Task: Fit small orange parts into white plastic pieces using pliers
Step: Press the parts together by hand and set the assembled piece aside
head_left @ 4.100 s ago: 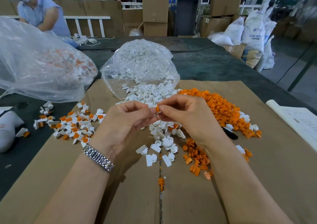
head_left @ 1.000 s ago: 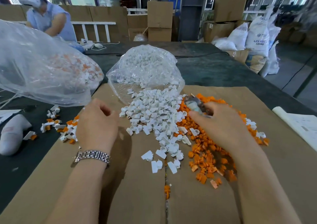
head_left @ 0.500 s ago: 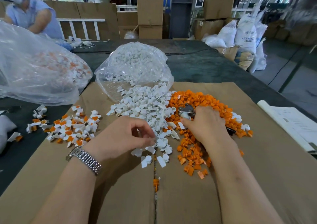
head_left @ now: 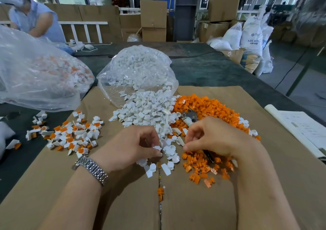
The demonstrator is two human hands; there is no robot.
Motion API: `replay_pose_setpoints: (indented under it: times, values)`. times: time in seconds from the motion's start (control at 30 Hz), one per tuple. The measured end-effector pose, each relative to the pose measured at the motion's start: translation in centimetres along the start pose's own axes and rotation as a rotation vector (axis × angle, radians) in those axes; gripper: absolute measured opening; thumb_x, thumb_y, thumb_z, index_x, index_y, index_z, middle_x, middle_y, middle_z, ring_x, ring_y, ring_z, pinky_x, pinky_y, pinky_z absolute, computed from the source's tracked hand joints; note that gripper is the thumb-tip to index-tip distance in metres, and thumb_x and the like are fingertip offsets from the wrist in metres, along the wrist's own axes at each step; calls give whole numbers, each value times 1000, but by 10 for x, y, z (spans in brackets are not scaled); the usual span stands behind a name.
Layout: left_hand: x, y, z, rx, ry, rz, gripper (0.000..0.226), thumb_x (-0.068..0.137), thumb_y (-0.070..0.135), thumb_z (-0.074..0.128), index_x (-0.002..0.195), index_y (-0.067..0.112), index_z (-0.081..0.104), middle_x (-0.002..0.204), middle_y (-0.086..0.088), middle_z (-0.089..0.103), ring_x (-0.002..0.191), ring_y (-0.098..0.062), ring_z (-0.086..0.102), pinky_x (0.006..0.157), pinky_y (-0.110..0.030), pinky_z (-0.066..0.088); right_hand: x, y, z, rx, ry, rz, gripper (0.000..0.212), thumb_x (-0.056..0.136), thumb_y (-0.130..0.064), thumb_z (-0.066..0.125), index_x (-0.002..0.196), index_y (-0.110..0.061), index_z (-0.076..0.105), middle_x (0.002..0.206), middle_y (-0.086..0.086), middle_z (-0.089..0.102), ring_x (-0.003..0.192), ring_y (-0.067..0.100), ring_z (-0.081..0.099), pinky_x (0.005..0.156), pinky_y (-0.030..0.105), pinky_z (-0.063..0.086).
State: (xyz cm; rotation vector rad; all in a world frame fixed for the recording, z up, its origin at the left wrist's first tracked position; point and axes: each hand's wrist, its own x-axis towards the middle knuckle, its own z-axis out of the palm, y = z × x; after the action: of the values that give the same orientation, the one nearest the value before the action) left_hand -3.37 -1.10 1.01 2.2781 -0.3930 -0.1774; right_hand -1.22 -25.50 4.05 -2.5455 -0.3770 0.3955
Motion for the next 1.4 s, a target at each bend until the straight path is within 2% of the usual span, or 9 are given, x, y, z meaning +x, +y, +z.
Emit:
replay_pose_setpoints:
  times: [0.17, 0.33, 0.53, 0.63, 0.7, 0.87, 1.0, 1.17, 1.4]
  values:
    - [1, 0, -3, -145, 89, -44, 13, 87, 23, 81, 90, 20, 68, 83, 3, 77, 71, -14, 73, 67, -20, 57, 2, 1, 3, -103, -15, 24, 19, 78, -29, 87, 95, -28, 78, 86, -12, 68, 84, 4, 63, 68, 21, 47]
    - [1, 2, -3, -470, 153, -152, 6, 89, 11, 76, 92, 16, 77, 85, -13, 76, 79, -25, 77, 61, -22, 57, 6, -2, 12, -174, 51, -52, 9, 84, -23, 78, 91, -28, 76, 81, -16, 64, 77, 1, 60, 65, 19, 48]
    - [2, 6, -2, -752, 130, -205, 13, 86, 2, 75, 97, 7, 80, 92, -21, 77, 85, -31, 78, 68, -22, 61, 8, -5, 12, 8, 210, -145, 4, 94, -25, 67, 98, -26, 67, 93, -12, 66, 84, 6, 64, 75, 30, 58]
    - [2, 7, -2, -741, 184, -191, 27, 78, 7, 79, 104, 2, 73, 87, -22, 77, 80, -31, 78, 65, -22, 60, 10, -9, 14, 150, 212, -184, 6, 97, -23, 65, 102, -26, 68, 86, -8, 72, 82, 5, 70, 81, 34, 59]
    - [3, 6, -2, -742, 231, -191, 32, 72, 10, 82, 99, -2, 70, 85, -24, 76, 78, -32, 77, 63, -23, 61, 11, -12, 16, 182, 217, -207, 11, 98, -26, 66, 106, -27, 73, 80, -10, 74, 79, -1, 70, 81, 23, 56]
    - [4, 4, 0, -696, 276, -206, 10, 85, 5, 77, 93, -2, 75, 81, -23, 75, 79, -31, 77, 63, -24, 61, 13, -18, 21, 220, 321, -254, 11, 97, -27, 68, 101, -28, 78, 72, -15, 71, 72, -7, 67, 70, 5, 45]
    - [3, 6, 2, -605, 268, -173, 4, 90, 5, 74, 91, 2, 76, 78, -17, 76, 76, -26, 78, 62, -21, 59, 12, -28, 24, 327, 377, -293, 6, 90, -26, 77, 85, -23, 75, 71, -11, 72, 66, 4, 71, 68, 21, 57]
    - [2, 7, 1, -537, 265, -136, 10, 91, 8, 74, 84, 13, 78, 73, -7, 76, 76, -23, 78, 67, -22, 60, 15, -34, 33, 242, 347, -255, 7, 90, -29, 75, 85, -25, 73, 77, -10, 70, 75, 8, 68, 75, 38, 60]
    - [2, 10, 1, -548, 302, -87, 9, 88, 10, 76, 96, 15, 76, 83, -3, 78, 81, -19, 77, 78, -23, 61, 16, -37, 37, 258, 393, -157, 12, 91, -30, 71, 82, -26, 66, 77, -8, 70, 69, 7, 68, 68, 32, 60]
